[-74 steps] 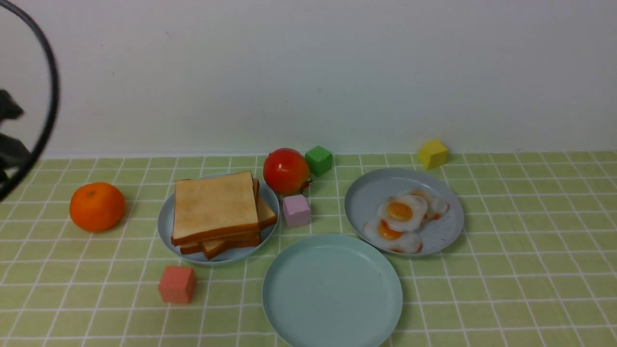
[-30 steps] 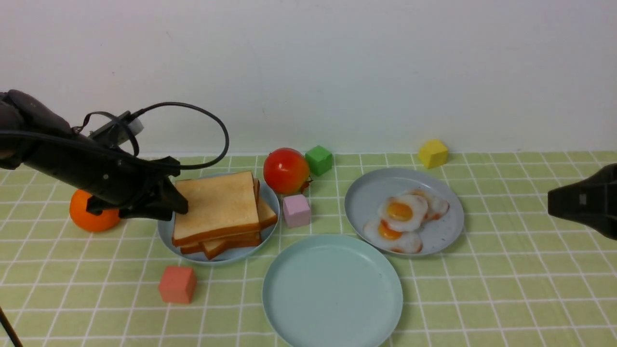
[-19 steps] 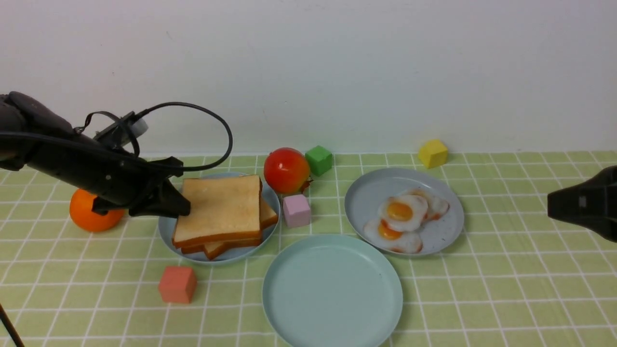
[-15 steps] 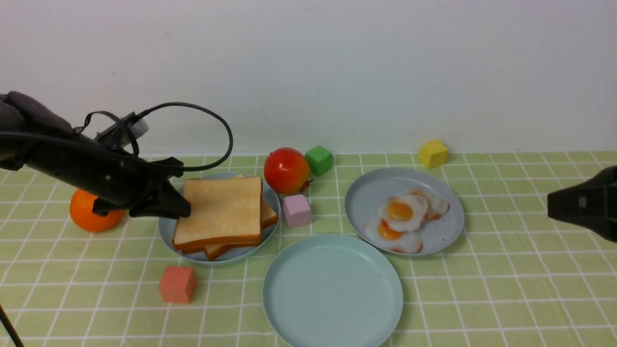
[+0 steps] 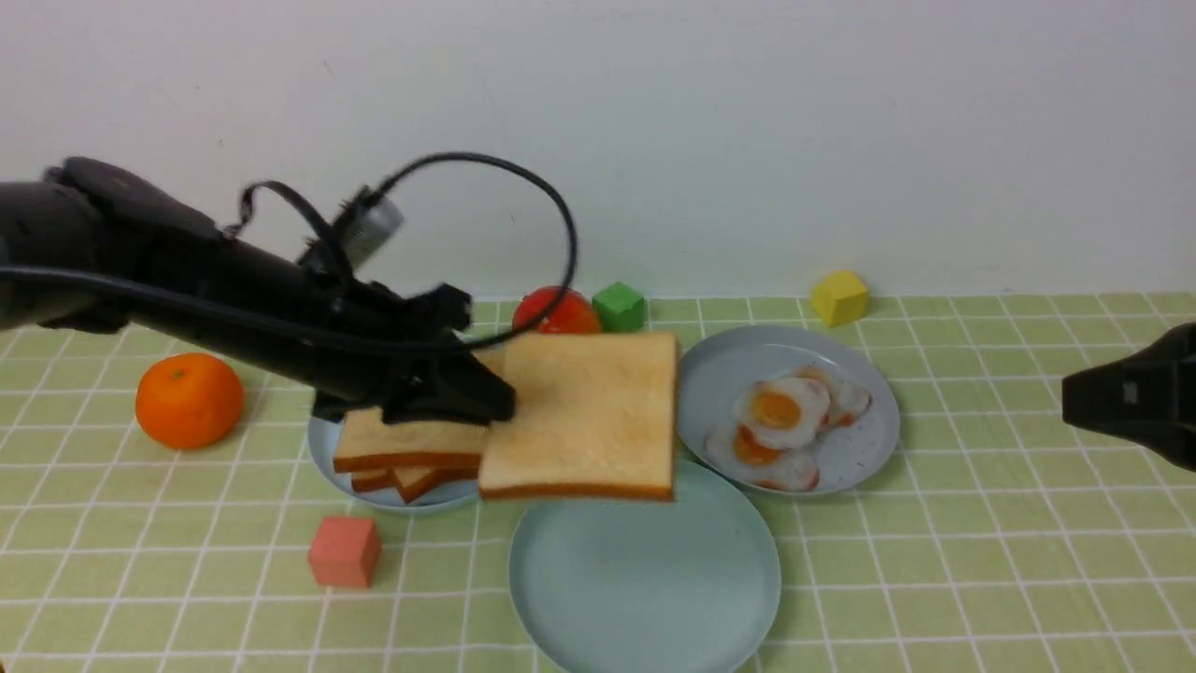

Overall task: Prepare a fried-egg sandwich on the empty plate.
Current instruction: Use the left arm to put a slice of bread into the empty plate in the middle, then use the right arm to grab a fried egg, then use the right arm to place the fried egg on the slice of bread in the middle

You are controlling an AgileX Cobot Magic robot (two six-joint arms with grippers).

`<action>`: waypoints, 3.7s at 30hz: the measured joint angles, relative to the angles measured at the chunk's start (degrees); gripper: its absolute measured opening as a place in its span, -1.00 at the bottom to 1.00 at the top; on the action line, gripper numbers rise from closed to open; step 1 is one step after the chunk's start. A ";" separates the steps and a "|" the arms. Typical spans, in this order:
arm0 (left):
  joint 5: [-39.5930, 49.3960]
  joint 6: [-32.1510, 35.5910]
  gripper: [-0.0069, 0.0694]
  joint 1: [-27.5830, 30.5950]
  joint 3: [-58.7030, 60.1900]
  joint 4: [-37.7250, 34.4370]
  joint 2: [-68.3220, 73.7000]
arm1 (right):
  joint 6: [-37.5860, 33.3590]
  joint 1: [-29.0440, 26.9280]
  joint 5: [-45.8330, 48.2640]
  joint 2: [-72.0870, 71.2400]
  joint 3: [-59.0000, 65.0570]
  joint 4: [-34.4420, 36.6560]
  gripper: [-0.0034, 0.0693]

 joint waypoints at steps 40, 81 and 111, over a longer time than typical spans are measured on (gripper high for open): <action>-1.52 -21.13 0.16 -11.70 -14.26 28.67 -5.07 | 2.21 0.00 -7.62 12.67 -0.06 6.73 0.15; 5.09 -6.89 -0.85 -11.70 -13.20 25.46 -9.74 | -29.00 -2.26 -21.19 60.63 -14.35 66.18 0.24; 9.41 -29.64 -0.85 -11.70 -2.82 41.62 -30.69 | -32.70 1.43 -6.87 45.07 -14.28 57.06 -0.64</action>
